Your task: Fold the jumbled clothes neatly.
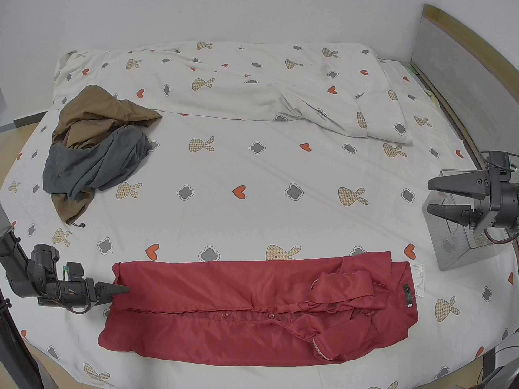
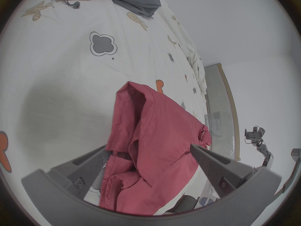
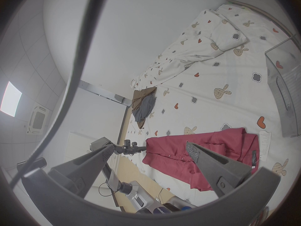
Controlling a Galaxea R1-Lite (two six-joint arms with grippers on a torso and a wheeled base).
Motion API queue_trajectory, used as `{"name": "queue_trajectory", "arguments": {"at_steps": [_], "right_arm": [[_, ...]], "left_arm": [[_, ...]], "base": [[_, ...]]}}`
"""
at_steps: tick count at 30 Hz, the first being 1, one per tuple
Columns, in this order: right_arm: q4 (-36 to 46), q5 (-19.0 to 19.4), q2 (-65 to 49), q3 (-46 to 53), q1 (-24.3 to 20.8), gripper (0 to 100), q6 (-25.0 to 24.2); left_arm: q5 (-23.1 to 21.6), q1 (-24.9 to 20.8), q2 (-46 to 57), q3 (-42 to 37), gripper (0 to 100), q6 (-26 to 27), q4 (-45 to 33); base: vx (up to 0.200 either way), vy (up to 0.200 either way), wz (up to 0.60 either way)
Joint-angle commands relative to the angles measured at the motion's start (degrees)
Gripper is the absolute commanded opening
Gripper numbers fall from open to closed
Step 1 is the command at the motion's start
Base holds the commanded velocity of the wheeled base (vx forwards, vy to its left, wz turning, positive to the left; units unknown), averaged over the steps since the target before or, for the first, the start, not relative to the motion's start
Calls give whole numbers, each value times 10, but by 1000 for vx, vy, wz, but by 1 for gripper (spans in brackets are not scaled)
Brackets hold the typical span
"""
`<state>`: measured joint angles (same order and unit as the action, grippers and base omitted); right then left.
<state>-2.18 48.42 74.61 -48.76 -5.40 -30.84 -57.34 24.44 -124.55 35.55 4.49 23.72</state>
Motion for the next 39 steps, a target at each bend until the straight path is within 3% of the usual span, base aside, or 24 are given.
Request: {"name": "queue_trajectory", "arguments": {"at_steps": [1,6,35,36,39], "right_arm": [[0,0,2,0,0,100,0],[0,0,2,1,0,100,0],[0,0,3,2,-5,100,0],[0,0,3,2,-5,100,0],[0,0,3,2,-4,100,0]], "left_arm": [[0,-19,5,-10,100,0,0],[0,-48,22,-37,100,1,0],[0,-70,26,-42,100,-11,1],[0,-71,26,-43,0,-11,0],[0,-70,26,-42,0,-11,0]], "base": [[0,0,0],[0,0,0],[0,0,0],[0,0,0],[0,0,0]]}}
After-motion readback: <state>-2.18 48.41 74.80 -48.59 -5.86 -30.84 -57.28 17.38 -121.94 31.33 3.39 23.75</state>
